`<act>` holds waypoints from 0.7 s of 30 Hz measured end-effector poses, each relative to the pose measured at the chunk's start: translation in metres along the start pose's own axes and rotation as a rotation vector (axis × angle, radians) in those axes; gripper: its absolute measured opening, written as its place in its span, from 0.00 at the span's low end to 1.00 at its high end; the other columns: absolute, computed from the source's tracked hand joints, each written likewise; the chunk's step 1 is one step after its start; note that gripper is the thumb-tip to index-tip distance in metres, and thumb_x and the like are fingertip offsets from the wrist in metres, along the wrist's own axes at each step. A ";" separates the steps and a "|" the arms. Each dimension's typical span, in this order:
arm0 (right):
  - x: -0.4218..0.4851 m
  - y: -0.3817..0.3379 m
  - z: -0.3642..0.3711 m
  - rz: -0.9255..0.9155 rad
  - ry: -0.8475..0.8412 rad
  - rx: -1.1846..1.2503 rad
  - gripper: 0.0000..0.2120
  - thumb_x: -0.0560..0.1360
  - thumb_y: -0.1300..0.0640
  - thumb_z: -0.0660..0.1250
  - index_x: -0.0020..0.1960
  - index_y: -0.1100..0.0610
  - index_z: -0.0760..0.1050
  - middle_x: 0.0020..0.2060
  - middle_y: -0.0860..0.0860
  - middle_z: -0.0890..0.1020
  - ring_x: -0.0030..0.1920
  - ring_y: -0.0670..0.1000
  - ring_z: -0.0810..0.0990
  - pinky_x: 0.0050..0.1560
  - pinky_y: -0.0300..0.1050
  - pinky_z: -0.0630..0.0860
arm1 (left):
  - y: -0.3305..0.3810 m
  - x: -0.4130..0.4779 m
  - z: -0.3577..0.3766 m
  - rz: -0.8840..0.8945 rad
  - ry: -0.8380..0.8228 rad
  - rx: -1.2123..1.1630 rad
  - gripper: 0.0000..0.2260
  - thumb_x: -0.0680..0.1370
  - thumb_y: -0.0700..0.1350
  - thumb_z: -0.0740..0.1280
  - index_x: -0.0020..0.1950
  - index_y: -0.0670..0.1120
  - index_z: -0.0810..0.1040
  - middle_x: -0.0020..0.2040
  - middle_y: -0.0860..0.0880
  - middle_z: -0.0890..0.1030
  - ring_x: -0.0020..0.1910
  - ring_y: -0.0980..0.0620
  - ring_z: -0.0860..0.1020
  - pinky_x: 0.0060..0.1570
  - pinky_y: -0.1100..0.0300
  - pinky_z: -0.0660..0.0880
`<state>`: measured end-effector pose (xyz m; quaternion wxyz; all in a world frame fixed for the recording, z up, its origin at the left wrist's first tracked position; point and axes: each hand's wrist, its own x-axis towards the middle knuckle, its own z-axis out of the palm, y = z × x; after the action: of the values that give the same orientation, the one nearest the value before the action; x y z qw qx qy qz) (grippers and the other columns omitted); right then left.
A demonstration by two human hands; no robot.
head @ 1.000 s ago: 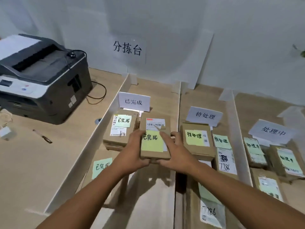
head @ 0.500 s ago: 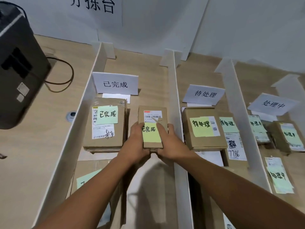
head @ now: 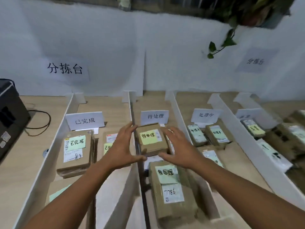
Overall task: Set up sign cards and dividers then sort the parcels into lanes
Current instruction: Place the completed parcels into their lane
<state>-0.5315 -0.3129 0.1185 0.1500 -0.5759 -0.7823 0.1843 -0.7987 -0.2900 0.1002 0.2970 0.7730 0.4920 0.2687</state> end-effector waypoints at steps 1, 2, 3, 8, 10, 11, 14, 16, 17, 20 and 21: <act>-0.026 0.012 -0.026 0.002 0.038 -0.029 0.45 0.72 0.34 0.71 0.80 0.35 0.48 0.80 0.42 0.52 0.80 0.46 0.50 0.77 0.52 0.60 | 0.029 0.002 0.009 0.059 0.000 -0.003 0.55 0.63 0.60 0.83 0.82 0.52 0.56 0.84 0.53 0.50 0.82 0.54 0.50 0.79 0.52 0.54; -0.055 0.024 -0.050 0.012 0.074 -0.061 0.45 0.71 0.34 0.71 0.79 0.35 0.47 0.80 0.42 0.53 0.80 0.46 0.51 0.77 0.52 0.60 | 0.060 0.004 0.020 0.110 -0.001 -0.003 0.55 0.63 0.61 0.83 0.82 0.53 0.56 0.83 0.54 0.50 0.81 0.55 0.50 0.79 0.53 0.54; -0.085 0.036 -0.074 0.028 0.109 -0.086 0.46 0.71 0.33 0.71 0.79 0.35 0.47 0.81 0.43 0.53 0.80 0.46 0.51 0.77 0.52 0.60 | 0.091 0.006 0.034 0.159 -0.004 -0.004 0.55 0.63 0.62 0.82 0.82 0.54 0.55 0.83 0.56 0.49 0.81 0.56 0.49 0.78 0.53 0.53; -0.264 0.106 -0.170 0.154 0.303 -0.150 0.46 0.71 0.31 0.70 0.80 0.34 0.47 0.81 0.44 0.53 0.81 0.46 0.51 0.77 0.50 0.60 | 0.250 0.008 0.137 0.401 -0.069 -0.053 0.53 0.64 0.71 0.77 0.82 0.58 0.54 0.83 0.60 0.48 0.82 0.56 0.48 0.78 0.48 0.56; -0.338 0.134 -0.197 0.208 0.352 -0.175 0.47 0.71 0.30 0.69 0.81 0.37 0.49 0.81 0.44 0.54 0.81 0.47 0.51 0.77 0.51 0.62 | 0.312 0.004 0.186 0.467 -0.086 -0.089 0.53 0.62 0.76 0.73 0.81 0.60 0.54 0.83 0.60 0.48 0.82 0.57 0.47 0.79 0.45 0.57; -0.372 0.147 -0.208 0.233 0.369 -0.202 0.47 0.71 0.30 0.70 0.81 0.38 0.49 0.81 0.44 0.54 0.81 0.47 0.51 0.76 0.52 0.62 | 0.341 0.002 0.211 0.496 -0.094 -0.096 0.53 0.62 0.77 0.72 0.80 0.62 0.53 0.83 0.61 0.48 0.82 0.59 0.47 0.79 0.45 0.57; -0.466 0.186 -0.236 0.304 0.434 -0.231 0.47 0.71 0.32 0.71 0.81 0.39 0.50 0.81 0.47 0.55 0.80 0.50 0.53 0.77 0.53 0.62 | 0.418 -0.010 0.283 0.554 -0.135 -0.147 0.52 0.61 0.76 0.73 0.79 0.65 0.52 0.81 0.65 0.47 0.81 0.62 0.48 0.77 0.49 0.60; -0.518 0.211 -0.252 0.362 0.483 -0.213 0.46 0.71 0.33 0.71 0.82 0.41 0.51 0.80 0.48 0.56 0.80 0.50 0.55 0.76 0.52 0.63 | 0.460 -0.018 0.326 0.600 -0.161 -0.164 0.53 0.61 0.76 0.74 0.79 0.66 0.52 0.81 0.66 0.47 0.80 0.63 0.49 0.76 0.53 0.58; -0.539 0.223 -0.259 0.385 0.498 -0.208 0.46 0.71 0.33 0.71 0.82 0.41 0.51 0.80 0.48 0.56 0.80 0.49 0.55 0.76 0.51 0.63 | 0.479 -0.022 0.346 0.619 -0.180 -0.165 0.52 0.61 0.77 0.73 0.79 0.67 0.52 0.81 0.67 0.47 0.80 0.64 0.49 0.75 0.55 0.57; -0.589 0.262 -0.279 0.431 0.525 -0.202 0.47 0.71 0.32 0.71 0.81 0.38 0.49 0.80 0.47 0.56 0.80 0.48 0.55 0.76 0.47 0.61 | 0.528 -0.024 0.397 0.651 -0.242 -0.192 0.51 0.60 0.76 0.74 0.77 0.71 0.51 0.79 0.72 0.45 0.79 0.69 0.47 0.73 0.56 0.57; -0.601 0.277 -0.286 0.444 0.540 -0.205 0.47 0.71 0.32 0.71 0.81 0.38 0.49 0.80 0.46 0.56 0.79 0.48 0.55 0.75 0.46 0.61 | 0.542 -0.020 0.412 0.656 -0.253 -0.201 0.52 0.60 0.77 0.74 0.77 0.71 0.51 0.79 0.72 0.45 0.78 0.71 0.47 0.73 0.57 0.57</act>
<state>0.0059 -0.7804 0.2314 0.2492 -0.7715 -0.5849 -0.0257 -0.1889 -0.5730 0.2101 0.3281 0.8837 0.1483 0.2990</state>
